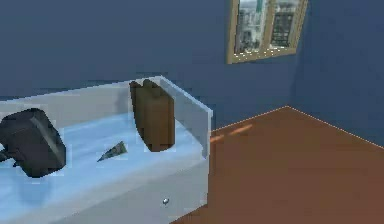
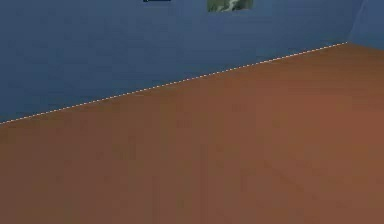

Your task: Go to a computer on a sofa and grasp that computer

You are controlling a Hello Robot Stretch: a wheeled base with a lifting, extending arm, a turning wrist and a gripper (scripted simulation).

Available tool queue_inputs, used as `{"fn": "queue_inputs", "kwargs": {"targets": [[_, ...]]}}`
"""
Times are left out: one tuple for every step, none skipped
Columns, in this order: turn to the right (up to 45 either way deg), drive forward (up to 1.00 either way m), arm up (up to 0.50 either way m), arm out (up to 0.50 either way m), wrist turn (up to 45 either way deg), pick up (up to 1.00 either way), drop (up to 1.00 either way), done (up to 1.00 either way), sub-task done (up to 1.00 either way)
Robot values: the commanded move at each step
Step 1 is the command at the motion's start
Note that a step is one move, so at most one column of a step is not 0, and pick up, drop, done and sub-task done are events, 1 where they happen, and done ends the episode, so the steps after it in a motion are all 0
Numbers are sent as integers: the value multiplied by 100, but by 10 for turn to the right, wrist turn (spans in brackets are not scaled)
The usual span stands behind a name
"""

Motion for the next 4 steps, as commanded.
{"fn": "queue_inputs", "kwargs": {"targets": [[450, 0, 0, 0, 0, 0, 0, 0, 0], [450, 0, 0, 0, 0, 0, 0, 0, 0], [450, 0, 0, 0, 0, 0, 0, 0, 0], [150, 0, 0, 0, 0, 0, 0, 0, 0]]}}
